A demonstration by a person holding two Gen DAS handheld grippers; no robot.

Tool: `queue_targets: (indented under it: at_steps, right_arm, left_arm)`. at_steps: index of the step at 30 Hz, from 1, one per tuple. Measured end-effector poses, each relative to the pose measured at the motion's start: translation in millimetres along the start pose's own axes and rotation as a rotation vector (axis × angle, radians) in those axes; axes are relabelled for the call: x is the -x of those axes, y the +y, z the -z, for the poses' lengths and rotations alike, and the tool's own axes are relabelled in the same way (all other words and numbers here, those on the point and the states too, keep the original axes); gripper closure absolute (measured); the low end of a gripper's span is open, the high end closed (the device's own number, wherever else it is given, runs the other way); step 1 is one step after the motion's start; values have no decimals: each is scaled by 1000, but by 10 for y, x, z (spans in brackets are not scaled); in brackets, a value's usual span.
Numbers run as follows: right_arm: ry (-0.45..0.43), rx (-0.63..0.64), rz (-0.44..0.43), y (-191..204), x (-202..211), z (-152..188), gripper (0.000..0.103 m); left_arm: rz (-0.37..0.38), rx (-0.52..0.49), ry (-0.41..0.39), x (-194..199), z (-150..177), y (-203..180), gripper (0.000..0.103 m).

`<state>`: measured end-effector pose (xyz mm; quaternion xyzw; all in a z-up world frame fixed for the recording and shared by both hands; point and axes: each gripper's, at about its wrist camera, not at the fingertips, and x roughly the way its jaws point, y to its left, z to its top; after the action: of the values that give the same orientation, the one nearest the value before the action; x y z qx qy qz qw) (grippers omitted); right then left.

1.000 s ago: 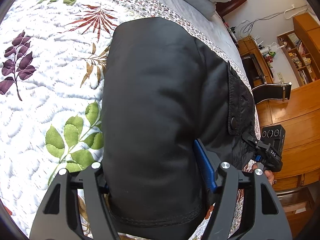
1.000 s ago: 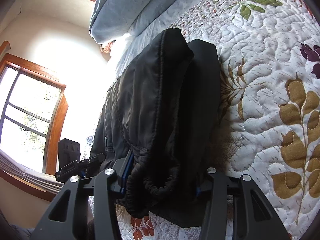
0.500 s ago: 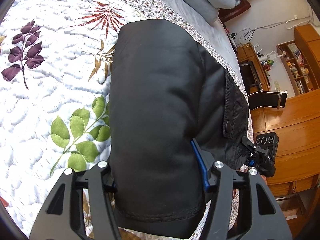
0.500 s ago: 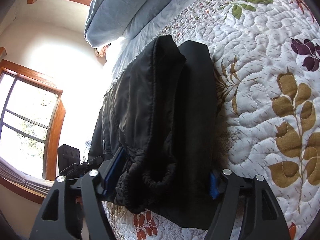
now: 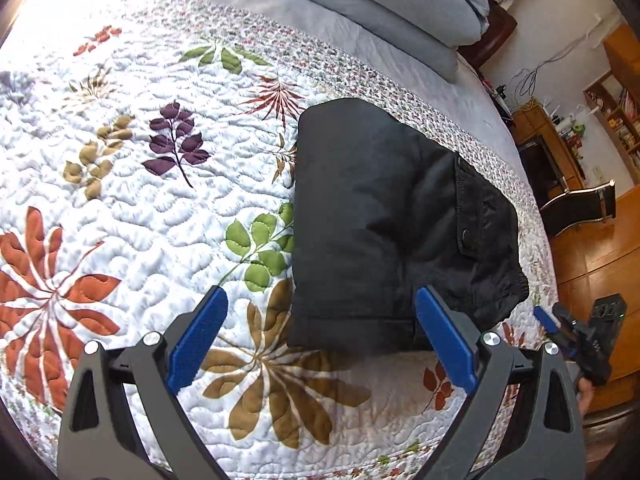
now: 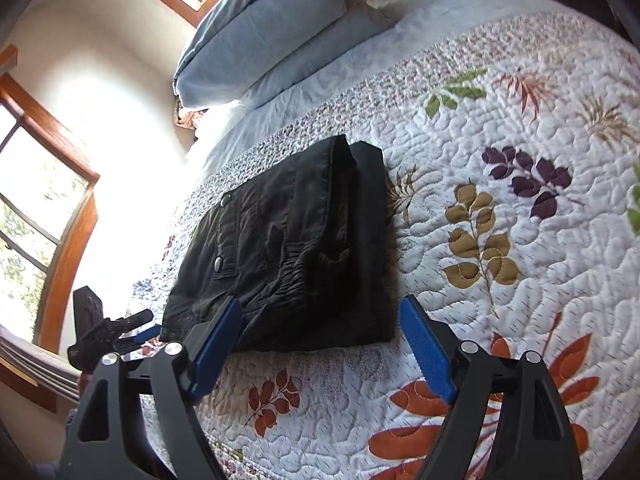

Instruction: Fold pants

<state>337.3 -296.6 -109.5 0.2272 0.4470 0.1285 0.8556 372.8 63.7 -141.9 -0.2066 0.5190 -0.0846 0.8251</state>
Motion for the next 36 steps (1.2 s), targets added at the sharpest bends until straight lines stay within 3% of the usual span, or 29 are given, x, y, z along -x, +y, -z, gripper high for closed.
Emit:
queue_targets:
  at_steps: [2, 7, 11, 19, 36]
  right_arm:
    - [-42, 75, 68, 270, 155, 65, 17]
    - [-114, 155, 131, 701, 492, 241, 10]
    - [-120, 160, 141, 950, 625, 371, 7]
    - [-138, 215, 264, 1333, 800, 598, 4]
    - [-67, 182, 334, 1581, 928, 758, 4]
  left_arm:
    - [-50, -62, -46, 154, 111, -134, 8]
    - [-115, -139, -107, 458, 339, -393, 8]
    - [-153, -158, -149, 725, 489, -537, 7]
    - [-187, -202, -222, 1235, 734, -733, 4]
    - [-236, -300, -294, 1654, 969, -965, 4]
